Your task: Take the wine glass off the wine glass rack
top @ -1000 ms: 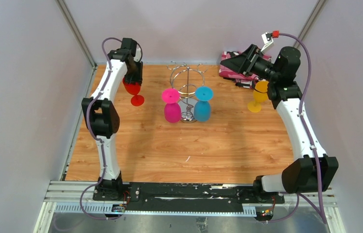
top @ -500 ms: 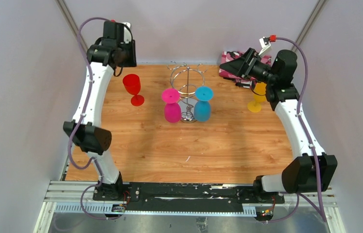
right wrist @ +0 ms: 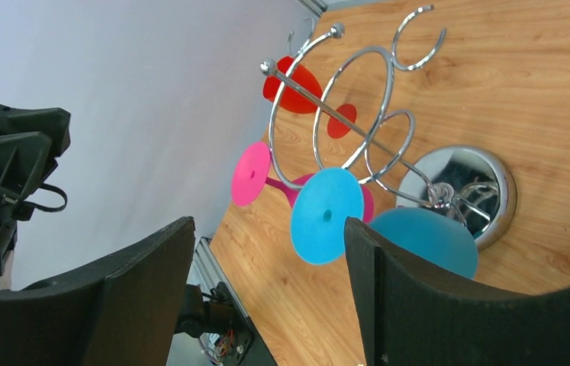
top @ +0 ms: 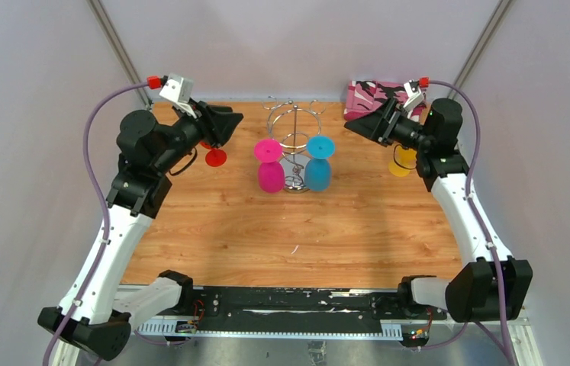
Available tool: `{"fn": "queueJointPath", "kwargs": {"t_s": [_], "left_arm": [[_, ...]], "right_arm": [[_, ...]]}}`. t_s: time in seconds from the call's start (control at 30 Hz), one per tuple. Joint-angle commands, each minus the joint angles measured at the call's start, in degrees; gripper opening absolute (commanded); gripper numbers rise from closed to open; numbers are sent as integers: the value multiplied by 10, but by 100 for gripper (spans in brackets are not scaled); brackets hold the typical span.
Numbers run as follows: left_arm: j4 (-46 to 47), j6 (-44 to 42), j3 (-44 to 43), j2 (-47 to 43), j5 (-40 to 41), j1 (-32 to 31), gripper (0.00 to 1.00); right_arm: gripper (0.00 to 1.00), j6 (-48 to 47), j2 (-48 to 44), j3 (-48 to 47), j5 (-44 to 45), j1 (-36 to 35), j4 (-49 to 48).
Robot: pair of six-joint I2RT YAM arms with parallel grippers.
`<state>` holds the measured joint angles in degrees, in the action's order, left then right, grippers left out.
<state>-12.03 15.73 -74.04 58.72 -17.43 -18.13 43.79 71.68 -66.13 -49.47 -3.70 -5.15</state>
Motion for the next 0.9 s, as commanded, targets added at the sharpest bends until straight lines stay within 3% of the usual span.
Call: {"fn": "queueJointPath", "kwargs": {"t_s": [0.0,0.3,0.87], "left_arm": [[118,50,48,-7,-83,-7,43],[118,51,70,-3,-75,-8,43],[96,34,67,3,-54,-8,43]], "right_arm": [[75,-8,-20,44,-2,1,-1],[56,-14,14,74,0,-32,-12],[48,-11,78,68,-1,-65,-28]]}}
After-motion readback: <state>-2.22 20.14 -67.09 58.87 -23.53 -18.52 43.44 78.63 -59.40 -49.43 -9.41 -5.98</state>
